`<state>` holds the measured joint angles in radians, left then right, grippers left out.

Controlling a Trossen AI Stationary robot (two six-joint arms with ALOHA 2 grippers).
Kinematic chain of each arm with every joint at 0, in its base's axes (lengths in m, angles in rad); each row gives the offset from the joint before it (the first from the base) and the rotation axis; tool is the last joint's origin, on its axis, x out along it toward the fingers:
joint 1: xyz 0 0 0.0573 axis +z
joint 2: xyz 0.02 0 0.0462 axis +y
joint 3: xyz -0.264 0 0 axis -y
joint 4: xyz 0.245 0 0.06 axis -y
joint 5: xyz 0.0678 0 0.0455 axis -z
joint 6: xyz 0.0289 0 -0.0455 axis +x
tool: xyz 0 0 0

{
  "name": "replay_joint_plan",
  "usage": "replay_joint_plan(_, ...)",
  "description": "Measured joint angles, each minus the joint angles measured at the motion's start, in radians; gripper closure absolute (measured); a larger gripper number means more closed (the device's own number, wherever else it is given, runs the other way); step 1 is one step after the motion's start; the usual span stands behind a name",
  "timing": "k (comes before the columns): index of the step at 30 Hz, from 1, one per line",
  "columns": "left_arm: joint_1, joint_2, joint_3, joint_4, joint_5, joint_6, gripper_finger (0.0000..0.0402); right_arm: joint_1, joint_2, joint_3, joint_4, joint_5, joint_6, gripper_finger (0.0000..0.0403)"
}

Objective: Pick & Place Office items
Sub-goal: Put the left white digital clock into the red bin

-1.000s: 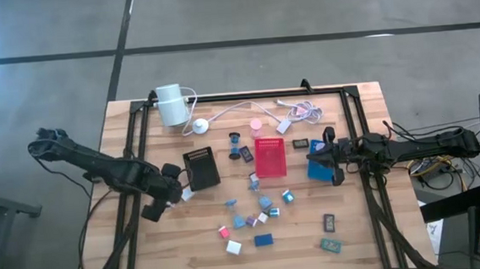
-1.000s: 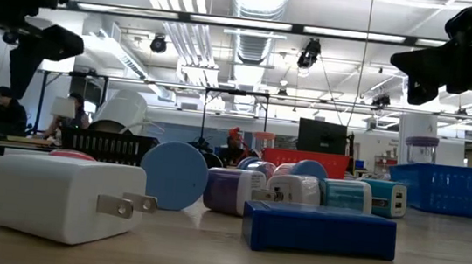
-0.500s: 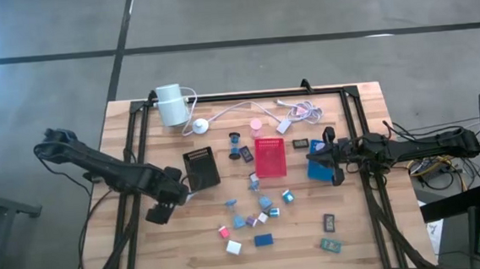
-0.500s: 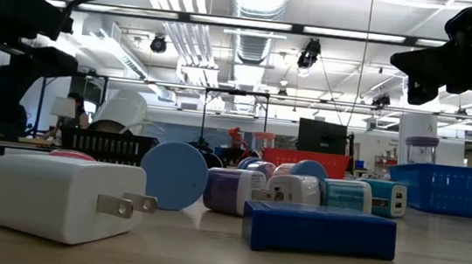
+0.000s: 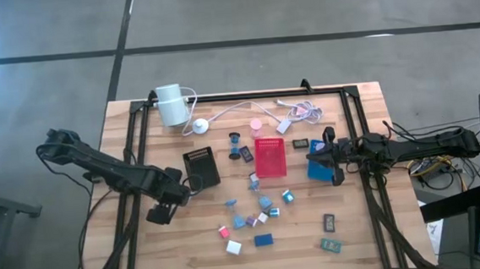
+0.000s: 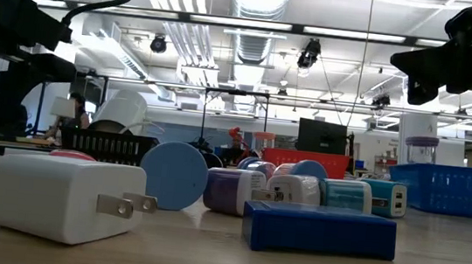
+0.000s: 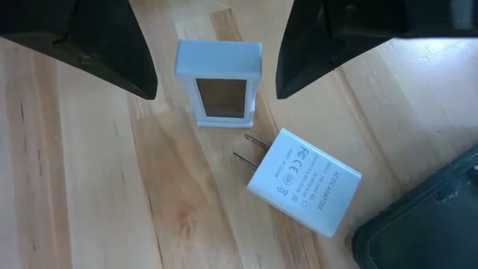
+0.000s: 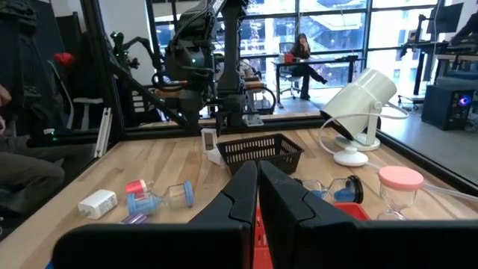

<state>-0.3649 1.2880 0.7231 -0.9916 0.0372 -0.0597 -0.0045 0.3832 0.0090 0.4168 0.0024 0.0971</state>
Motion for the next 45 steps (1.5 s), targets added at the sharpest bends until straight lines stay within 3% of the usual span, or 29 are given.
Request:
replay_joint_plan(5,0.000,0.008,0.000,-0.001,-0.003,0.000,0.0133,0.000,0.000,0.000,0.000,0.000,0.000,0.0390)
replay_joint_plan(18,0.000,0.010,0.000,-0.003,-0.005,0.000,0.0235,0.000,0.000,0.000,0.000,0.000,0.000,0.0390)
replay_joint_plan(27,0.000,0.010,0.000,-0.003,-0.005,0.001,0.0209,0.000,0.000,0.000,-0.001,-0.001,0.000,0.0390)
replay_joint_plan(33,0.000,0.010,0.011,-0.010,-0.005,0.005,0.0244,0.000,0.000,0.000,-0.001,0.000,0.000,0.0390)
replay_joint_plan(45,0.000,-0.005,0.094,-0.051,-0.008,0.071,0.0235,0.000,0.000,0.000,-0.002,-0.001,0.005,0.0390)
